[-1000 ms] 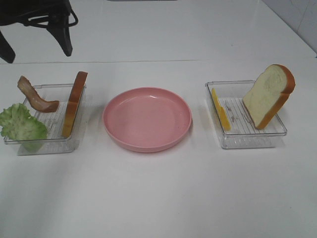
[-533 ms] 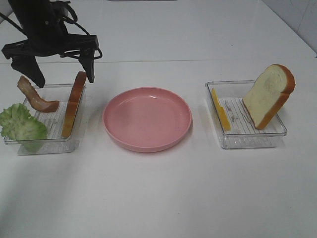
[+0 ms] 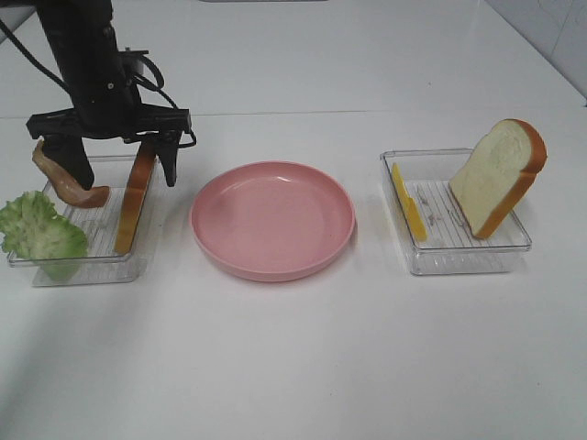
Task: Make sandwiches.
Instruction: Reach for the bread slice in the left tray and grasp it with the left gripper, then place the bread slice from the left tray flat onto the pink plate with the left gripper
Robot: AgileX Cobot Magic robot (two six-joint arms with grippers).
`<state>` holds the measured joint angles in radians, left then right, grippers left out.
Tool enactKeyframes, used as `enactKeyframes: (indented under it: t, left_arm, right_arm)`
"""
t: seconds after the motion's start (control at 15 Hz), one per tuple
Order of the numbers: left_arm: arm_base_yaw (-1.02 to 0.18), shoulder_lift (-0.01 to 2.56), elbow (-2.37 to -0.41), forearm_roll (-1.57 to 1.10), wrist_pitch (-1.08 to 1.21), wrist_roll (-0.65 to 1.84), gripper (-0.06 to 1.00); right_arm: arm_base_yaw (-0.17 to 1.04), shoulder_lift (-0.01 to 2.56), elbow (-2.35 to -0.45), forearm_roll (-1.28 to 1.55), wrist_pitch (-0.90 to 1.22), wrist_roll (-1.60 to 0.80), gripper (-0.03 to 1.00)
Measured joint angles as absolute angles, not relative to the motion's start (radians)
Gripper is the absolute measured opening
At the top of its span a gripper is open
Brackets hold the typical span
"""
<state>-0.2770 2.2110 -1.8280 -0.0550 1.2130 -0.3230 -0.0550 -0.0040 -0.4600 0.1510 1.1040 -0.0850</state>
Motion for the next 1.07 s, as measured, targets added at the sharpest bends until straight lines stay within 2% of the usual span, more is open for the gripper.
enactKeyframes:
  t: [0.07,0.13,0.2,0.27,0.33,0.67,1.07]
  left_arm:
    - [-0.277,2.216,-1.828,-0.055,1.213,-0.323,0.79]
    - [-0.277,2.216,-1.828,-0.054,1.213,-0.323,0.64]
    - [-0.277,2.217,-1.828,-0.050,1.213,-0.323,0.39]
    - [-0.277,2.218,-1.828,-0.038,1.214,-0.323,0.22]
    - [-0.277,2.218,-1.828,-0.031,1.218,-0.323,0.19]
    - [-0.277,2.196,-1.870,-0.027,1.219,-0.323,0.19]
    - [-0.278,1.961,-1.915,-0.024,1.217,-0.345,0.19]
  right_arm:
    - [-0.055,-0.004,-0.460,0.151,1.104,-0.085,0.85]
    - [-0.055,-0.004,-0.460,0.151,1.104,-0.085,0.85]
    - [-0.055,-0.004,-0.460,0.151,1.104,-0.085,0.85]
    - [-0.055,-0.004,-0.460,0.151,1.104,-0.085,0.85]
    - [-0.055,-0.004,-0.460,0.151,1.104,-0.085,0.85]
    - [-0.055,-0.004,-0.460,0.151,1.104,-0.085,0.85]
    - [-0.055,-0.004,-0.460,0.151,1.104,-0.085,0.85]
